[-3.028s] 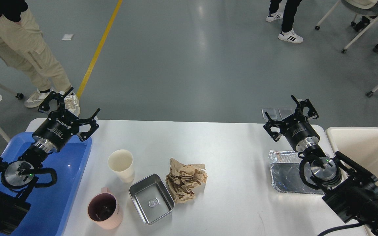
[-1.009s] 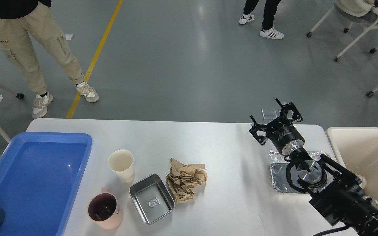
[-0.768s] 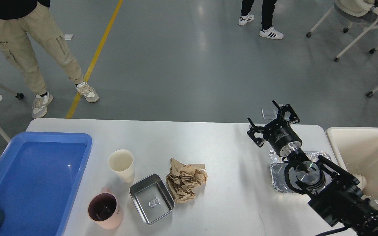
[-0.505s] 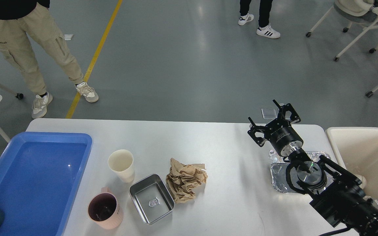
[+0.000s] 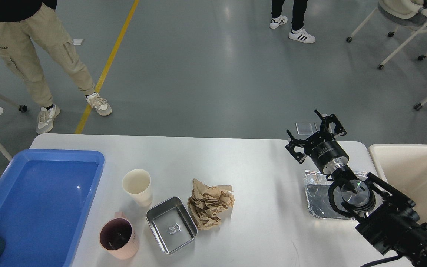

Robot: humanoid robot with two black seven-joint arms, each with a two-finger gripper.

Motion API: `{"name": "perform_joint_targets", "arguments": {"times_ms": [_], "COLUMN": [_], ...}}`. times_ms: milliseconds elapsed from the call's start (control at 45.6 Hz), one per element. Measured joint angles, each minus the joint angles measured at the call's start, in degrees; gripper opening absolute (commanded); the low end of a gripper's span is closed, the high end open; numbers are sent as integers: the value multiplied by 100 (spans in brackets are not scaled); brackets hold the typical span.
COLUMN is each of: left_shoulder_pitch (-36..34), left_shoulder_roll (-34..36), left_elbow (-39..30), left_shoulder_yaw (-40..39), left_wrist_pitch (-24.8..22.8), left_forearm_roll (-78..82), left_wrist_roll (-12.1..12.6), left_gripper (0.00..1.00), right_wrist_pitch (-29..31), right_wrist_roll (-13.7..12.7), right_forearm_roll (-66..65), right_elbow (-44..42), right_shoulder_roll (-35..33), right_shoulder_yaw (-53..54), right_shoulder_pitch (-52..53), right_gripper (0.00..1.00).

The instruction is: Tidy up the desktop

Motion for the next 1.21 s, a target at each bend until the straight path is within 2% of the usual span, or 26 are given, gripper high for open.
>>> {"name": "perform_joint_targets", "arguments": {"times_ms": [351,592,746,878,987,1031,1097,1207], "left_shoulder_pitch": [-2,-129,-197,-408,-1060,-1293,-1573,-1856], "left_shoulder_roll": [-216,-182,-185,-358,-901,-1054,-1262,-1488], "left_elbow": [520,527,563,628,661,662,656,465], "left_shoulder_yaw": [50,-16,66,37,59,69,88,235], "left_wrist_pitch": [-69,-85,-260,-549,-1232,-1467,-1773,-2001], "left_forearm_roll": [242,1129,1465,2957,4995,5622,6477,7686], "left_wrist_roll": [-632,-686,-706,-709,-778,-890,-1193,-1736], "left_gripper": [97,97,97,97,97,97,97,97], "right_wrist_pitch": [6,10,10,9,-16,-20,-25,-32], "right_wrist_roll": [0,0,0,0,0,0,0,0], "right_forearm_roll": [0,0,0,0,0,0,-6,-14], "right_elbow": [8,52,60,86,151,167,179,190], "right_shoulder_roll": [-82,-83,-80,-64,-38,-32,-25,-19], "right_shoulder_yaw": [-2,-4,-2,-6,-18,-23,-30,-42], "right_shoulder_pitch": [6,6,-2,-3,2,6,14,27], "right_gripper": [100,100,100,100,100,100,100,100]}}
